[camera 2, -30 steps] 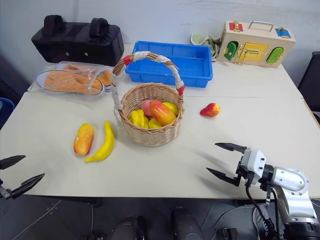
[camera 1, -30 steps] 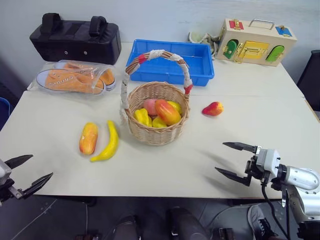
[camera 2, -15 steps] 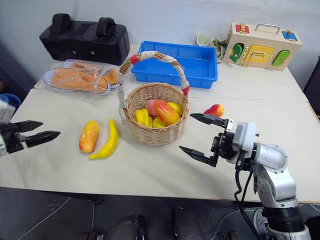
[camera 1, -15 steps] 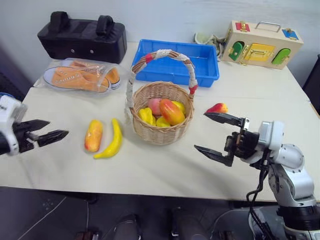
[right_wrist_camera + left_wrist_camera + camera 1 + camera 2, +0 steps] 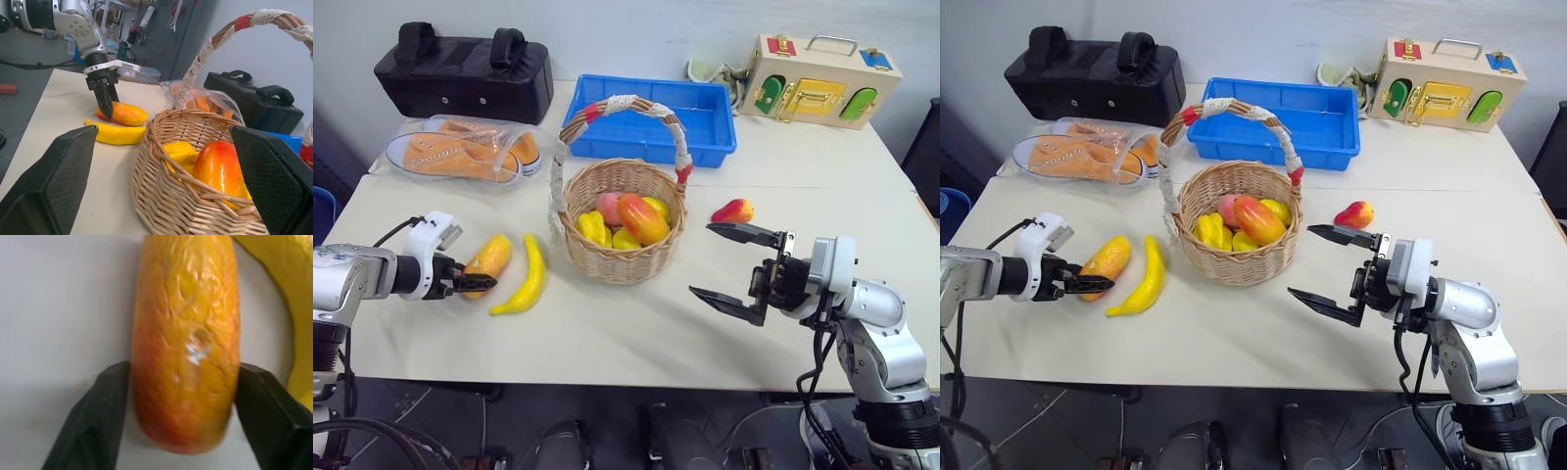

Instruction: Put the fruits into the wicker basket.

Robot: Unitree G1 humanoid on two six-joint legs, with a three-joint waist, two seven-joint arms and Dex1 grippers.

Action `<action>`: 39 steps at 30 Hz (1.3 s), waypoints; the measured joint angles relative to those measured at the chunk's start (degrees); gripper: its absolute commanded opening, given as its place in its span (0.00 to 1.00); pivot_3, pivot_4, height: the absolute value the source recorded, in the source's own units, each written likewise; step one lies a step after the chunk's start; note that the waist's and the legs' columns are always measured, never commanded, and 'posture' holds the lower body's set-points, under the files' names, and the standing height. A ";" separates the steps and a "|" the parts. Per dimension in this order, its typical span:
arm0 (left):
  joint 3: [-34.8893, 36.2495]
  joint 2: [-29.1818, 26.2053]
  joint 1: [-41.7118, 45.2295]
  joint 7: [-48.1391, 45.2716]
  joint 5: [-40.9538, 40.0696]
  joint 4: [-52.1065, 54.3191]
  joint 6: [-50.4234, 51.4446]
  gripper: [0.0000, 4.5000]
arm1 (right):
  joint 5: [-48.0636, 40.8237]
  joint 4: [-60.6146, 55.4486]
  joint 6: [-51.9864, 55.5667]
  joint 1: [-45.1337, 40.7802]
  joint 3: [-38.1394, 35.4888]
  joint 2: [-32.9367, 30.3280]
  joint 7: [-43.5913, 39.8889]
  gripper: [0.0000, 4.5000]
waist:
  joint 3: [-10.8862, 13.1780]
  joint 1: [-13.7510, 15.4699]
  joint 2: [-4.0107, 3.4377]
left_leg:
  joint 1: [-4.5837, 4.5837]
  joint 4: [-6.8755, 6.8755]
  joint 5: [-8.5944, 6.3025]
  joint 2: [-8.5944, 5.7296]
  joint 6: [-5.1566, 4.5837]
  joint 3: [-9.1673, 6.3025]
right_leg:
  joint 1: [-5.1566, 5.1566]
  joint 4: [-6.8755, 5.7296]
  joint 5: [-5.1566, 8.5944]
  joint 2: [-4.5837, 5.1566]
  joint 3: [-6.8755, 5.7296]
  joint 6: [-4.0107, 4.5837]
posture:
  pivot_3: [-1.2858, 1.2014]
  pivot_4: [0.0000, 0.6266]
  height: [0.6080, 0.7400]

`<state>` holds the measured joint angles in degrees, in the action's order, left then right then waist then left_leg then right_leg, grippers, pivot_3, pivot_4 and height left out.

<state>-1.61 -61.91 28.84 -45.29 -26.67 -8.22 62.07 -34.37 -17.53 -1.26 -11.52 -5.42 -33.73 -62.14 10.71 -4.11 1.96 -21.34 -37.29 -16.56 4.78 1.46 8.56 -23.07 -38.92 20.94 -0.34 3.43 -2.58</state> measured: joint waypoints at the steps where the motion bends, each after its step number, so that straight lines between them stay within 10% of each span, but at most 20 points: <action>1: 0.56 0.00 -0.35 -0.66 0.09 -0.97 -1.09 0.46 | 0.13 -0.06 0.01 0.41 -0.01 0.01 0.42 1.00 | 0.00 -0.11 0.00 | 0.01 -0.04 0.03 -0.01 -0.03 0.00 | 0.05 0.00 0.02 0.01 0.00 0.04 | 0.52 0.24 1.00; 11: 17.82 -2.23 -5.30 -23.44 -4.71 8.01 -28.26 0.43 | 2.16 -1.40 -0.14 7.97 -6.57 -0.10 6.61 1.00 | 0.10 0.33 0.20 | 0.02 0.06 0.00 -0.10 -0.08 -0.08 | 0.19 0.12 0.03 0.17 -0.14 0.04 | 0.52 0.24 1.00; 20: -4.94 21.93 9.71 -14.02 7.56 21.40 -40.35 0.43 | 4.48 -0.13 -2.38 13.88 -16.83 -0.98 11.60 1.00 | 0.08 2.20 0.17 | 0.11 -0.27 -0.01 -0.22 -0.35 -0.11 | 0.63 0.39 -0.14 0.05 0.05 -0.22 | 0.52 0.24 1.00; 26: -14.74 28.75 14.70 -4.60 20.98 19.22 -39.53 0.43 | 3.37 -2.39 -1.03 14.79 -16.90 0.44 13.98 1.00 | 0.08 0.76 0.10 | 0.19 -0.09 0.08 -0.09 -0.13 -0.04 | 0.44 0.23 -0.14 -0.14 0.20 -0.23 | 0.52 0.24 1.00; 34: -14.69 25.41 15.35 -2.78 25.41 23.72 -31.75 0.98 | 3.29 -4.67 -0.89 14.62 -14.54 2.01 15.35 1.00 | 0.09 0.98 0.08 | 0.24 -0.06 0.19 -0.13 -0.06 -0.12 | 0.48 0.14 -0.11 -0.10 0.18 -0.18 | 0.52 0.24 1.00; 39: -10.85 25.76 15.92 -4.09 20.98 27.34 -28.17 1.00 | 3.30 -2.12 -1.16 13.08 -13.50 2.10 14.28 1.00 | 0.09 1.04 0.08 | 0.23 -0.06 0.19 -0.13 -0.07 -0.13 | 0.48 0.16 -0.11 -0.09 0.16 -0.18 | 0.52 0.24 1.00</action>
<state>-12.45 -36.15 44.76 -49.38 -5.69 19.12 33.90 -31.07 -19.65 -2.42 1.56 -18.93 -31.64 -47.86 10.80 -3.07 2.03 -21.12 -37.35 -16.38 4.65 1.38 8.43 -22.59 -38.76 20.83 -0.43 3.59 -2.77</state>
